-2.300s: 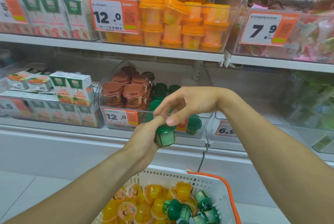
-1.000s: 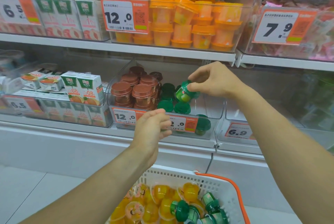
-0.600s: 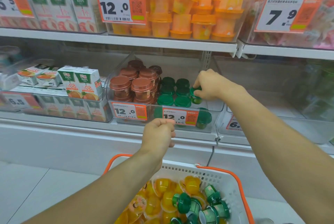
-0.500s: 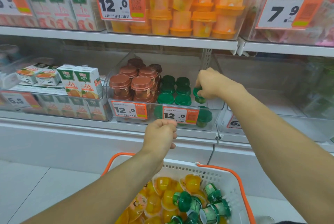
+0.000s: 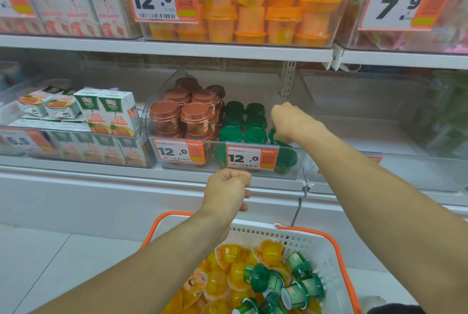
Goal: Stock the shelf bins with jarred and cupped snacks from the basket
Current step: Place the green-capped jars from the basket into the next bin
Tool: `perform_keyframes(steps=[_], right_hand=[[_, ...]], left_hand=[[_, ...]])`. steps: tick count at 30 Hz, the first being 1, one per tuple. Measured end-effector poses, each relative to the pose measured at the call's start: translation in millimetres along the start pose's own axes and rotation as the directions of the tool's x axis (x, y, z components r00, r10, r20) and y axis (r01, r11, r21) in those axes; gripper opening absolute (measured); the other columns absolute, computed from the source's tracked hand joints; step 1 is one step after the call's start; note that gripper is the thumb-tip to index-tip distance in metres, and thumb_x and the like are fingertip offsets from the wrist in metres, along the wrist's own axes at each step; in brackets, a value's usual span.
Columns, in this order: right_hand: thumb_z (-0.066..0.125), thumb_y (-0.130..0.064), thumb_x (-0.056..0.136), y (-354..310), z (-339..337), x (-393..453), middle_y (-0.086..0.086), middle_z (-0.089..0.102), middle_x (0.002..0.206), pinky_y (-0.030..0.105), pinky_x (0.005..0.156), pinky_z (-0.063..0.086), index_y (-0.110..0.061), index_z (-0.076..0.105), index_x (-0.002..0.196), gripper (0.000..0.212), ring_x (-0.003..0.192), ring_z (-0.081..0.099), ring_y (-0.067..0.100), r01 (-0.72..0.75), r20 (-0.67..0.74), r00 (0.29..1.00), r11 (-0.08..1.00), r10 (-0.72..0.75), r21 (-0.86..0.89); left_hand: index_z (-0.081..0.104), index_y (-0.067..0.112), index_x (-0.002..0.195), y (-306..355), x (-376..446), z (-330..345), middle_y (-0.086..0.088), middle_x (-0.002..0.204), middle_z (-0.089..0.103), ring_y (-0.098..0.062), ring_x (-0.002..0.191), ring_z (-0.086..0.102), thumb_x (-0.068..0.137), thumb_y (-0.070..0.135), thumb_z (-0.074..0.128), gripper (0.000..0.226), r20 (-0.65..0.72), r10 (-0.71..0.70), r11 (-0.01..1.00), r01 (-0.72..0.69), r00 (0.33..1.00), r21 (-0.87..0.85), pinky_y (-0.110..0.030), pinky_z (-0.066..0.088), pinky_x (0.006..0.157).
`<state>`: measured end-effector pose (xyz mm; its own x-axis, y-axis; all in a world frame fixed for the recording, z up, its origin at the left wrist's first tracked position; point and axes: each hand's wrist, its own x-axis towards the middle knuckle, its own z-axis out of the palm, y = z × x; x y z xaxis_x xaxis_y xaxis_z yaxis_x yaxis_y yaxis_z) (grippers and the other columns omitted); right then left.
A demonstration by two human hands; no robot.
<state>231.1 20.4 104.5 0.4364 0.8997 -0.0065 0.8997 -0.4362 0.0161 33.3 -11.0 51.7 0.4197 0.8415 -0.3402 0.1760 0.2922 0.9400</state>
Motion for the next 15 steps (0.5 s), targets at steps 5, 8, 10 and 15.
perform_keyframes(steps=[5, 8, 10, 15], right_hand=[[0.072, -0.005, 0.085, 0.6, -1.1, 2.2, 0.007, 0.05, 0.076, 0.033, 0.063, 0.045, -0.008, 0.05, 0.089, 0.022, 0.071, 0.056, 0.026, 0.008, 0.053, 0.999, 1.0, -0.008, 0.01], [0.071, -0.007, 0.086, 0.3, -2.6, 1.0, 0.006, 0.049, 0.073, 0.029, 0.052, 0.041, -0.007, 0.049, 0.079, 0.023, 0.063, 0.053, 0.021, 0.017, 0.073, 0.997, 1.0, -0.016, -0.02], [0.065, -0.007, 0.089, -0.4, -3.1, -1.6, 0.007, 0.049, 0.07, 0.027, 0.046, 0.036, -0.007, 0.046, 0.067, 0.029, 0.057, 0.049, 0.019, 0.03, 0.079, 0.996, 0.999, -0.028, -0.02], [0.057, -0.008, 0.092, -0.3, -17.5, -20.4, 0.015, 0.06, 0.081, 0.037, 0.062, 0.053, -0.002, 0.063, 0.08, 0.015, 0.065, 0.056, 0.028, 0.112, -0.103, 0.988, 0.993, -0.115, -0.032]], left_hand=[[0.065, 0.013, 0.097, -4.3, 2.1, -1.7, -0.003, 0.098, 0.064, -0.022, 0.094, 0.064, 0.097, 0.011, 0.057, 0.009, 0.008, -0.017, 0.999, 0.017, 1.0, 0.038, -0.032, 0.05, 0.066], [0.065, 0.012, 0.098, -7.8, 2.6, -3.5, -0.007, 0.097, 0.065, -0.023, 0.093, 0.063, 0.098, 0.013, 0.057, 0.008, 0.016, -0.026, 0.997, 0.025, 1.0, 0.072, -0.033, 0.05, 0.068], [0.065, 0.012, 0.098, -10.0, 3.1, -4.4, -0.008, 0.095, 0.064, -0.024, 0.091, 0.062, 0.098, 0.013, 0.056, 0.009, 0.021, -0.024, 0.996, 0.022, 1.0, 0.085, -0.034, 0.051, 0.069], [0.064, 0.005, 0.095, -20.3, 3.8, -3.7, -0.007, 0.097, 0.064, -0.02, 0.081, 0.062, 0.097, 0.01, 0.054, 0.012, 0.051, 0.02, 0.983, -0.029, 0.998, 0.181, -0.033, 0.05, 0.066]])
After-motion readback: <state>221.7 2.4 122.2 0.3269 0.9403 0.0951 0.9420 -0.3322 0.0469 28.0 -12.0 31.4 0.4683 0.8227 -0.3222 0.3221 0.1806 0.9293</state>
